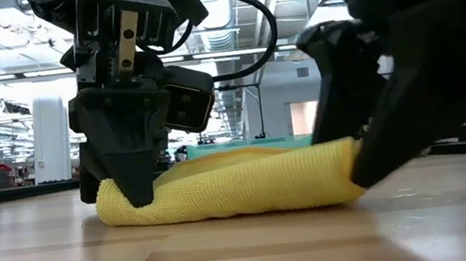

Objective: Roll microfiber towels into tight, uniform cylinder then place into a basket
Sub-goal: Roll the yellow towel

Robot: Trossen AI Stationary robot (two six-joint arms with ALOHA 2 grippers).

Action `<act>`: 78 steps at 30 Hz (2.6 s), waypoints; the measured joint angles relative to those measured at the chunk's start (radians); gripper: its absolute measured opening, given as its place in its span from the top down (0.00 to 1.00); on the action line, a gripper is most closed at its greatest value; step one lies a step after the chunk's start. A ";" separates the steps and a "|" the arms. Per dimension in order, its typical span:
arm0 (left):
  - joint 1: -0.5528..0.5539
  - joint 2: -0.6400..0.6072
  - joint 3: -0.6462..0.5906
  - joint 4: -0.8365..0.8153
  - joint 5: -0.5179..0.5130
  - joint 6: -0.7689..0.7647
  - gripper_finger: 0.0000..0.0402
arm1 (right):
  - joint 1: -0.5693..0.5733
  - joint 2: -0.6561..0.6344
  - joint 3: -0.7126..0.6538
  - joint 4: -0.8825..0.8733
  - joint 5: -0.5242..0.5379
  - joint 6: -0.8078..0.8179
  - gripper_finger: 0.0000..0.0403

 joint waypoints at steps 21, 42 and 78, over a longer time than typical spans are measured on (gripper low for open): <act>0.000 0.000 0.000 0.001 0.021 0.025 0.98 | -0.012 -0.002 0.186 -0.334 -0.046 0.119 0.51; 0.000 0.000 0.000 0.002 0.018 0.044 0.98 | -0.015 -0.001 0.036 -0.027 -0.119 0.025 0.51; -0.002 -0.003 0.003 -0.007 0.030 0.241 0.70 | -0.060 -0.003 -0.061 0.052 -0.064 0.228 0.96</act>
